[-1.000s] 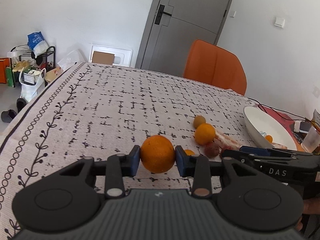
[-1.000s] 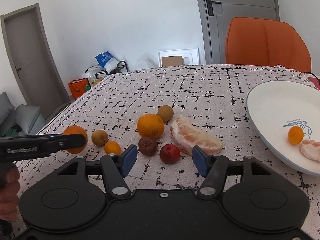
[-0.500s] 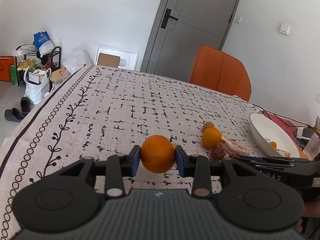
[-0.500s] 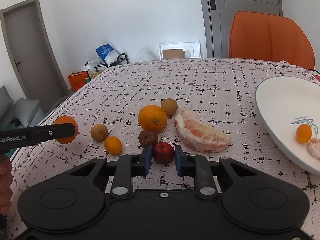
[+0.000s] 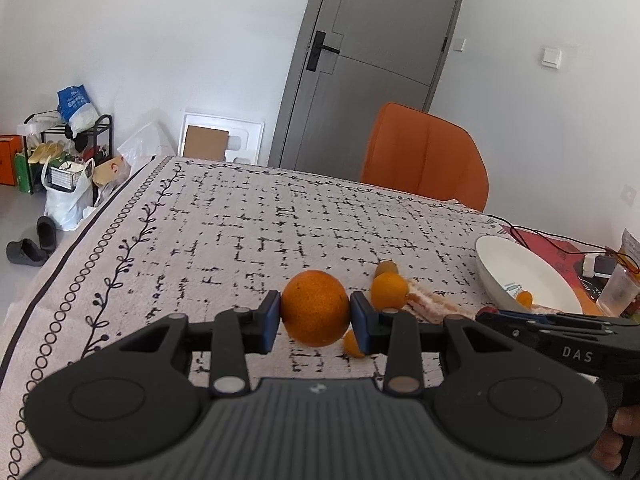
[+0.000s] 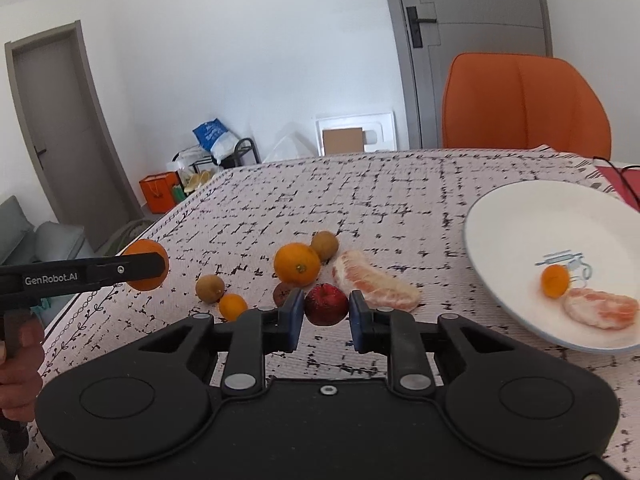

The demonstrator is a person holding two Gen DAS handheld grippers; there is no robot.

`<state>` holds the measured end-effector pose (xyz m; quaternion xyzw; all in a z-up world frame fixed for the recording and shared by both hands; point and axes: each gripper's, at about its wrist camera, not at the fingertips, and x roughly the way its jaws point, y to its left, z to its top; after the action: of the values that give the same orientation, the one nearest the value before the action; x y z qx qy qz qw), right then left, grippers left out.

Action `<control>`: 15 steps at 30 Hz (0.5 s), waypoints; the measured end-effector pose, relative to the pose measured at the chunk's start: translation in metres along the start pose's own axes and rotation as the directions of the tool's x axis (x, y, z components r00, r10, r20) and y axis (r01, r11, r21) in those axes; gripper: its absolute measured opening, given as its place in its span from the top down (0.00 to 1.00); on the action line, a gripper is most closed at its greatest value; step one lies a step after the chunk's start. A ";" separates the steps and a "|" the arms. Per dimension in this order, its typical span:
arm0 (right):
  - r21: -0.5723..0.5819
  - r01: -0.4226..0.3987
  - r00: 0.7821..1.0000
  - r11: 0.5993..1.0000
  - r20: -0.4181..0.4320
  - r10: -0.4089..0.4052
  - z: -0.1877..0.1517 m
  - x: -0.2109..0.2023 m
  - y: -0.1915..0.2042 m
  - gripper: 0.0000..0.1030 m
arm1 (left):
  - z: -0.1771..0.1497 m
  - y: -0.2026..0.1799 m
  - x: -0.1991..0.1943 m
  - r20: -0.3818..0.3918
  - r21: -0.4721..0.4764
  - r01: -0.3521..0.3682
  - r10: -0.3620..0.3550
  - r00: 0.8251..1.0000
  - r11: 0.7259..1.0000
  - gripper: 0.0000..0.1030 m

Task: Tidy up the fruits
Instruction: 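Carry the large orange in the left gripper while the right gripper releases the red fruit onto the plate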

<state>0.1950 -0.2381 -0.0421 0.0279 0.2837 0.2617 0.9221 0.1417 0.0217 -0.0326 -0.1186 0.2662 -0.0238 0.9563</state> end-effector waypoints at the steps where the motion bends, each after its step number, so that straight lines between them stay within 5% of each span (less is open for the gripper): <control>1: 0.005 0.003 1.000 1.000 0.003 -0.003 0.000 -0.002 -0.002 0.78 | 0.001 -0.002 0.001 -0.001 0.001 0.001 -0.001 1.000 1.000 0.65; 15: 0.074 0.051 0.996 0.996 0.070 -0.056 0.000 -0.031 -0.039 0.78 | 0.010 -0.041 0.002 0.001 0.076 0.038 -0.039 0.999 0.996 0.65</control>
<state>0.1910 -0.2874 -0.0341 0.0628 0.2604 0.2254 0.9367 0.1495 -0.0161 -0.0155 -0.0875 0.2615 -0.0521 0.9598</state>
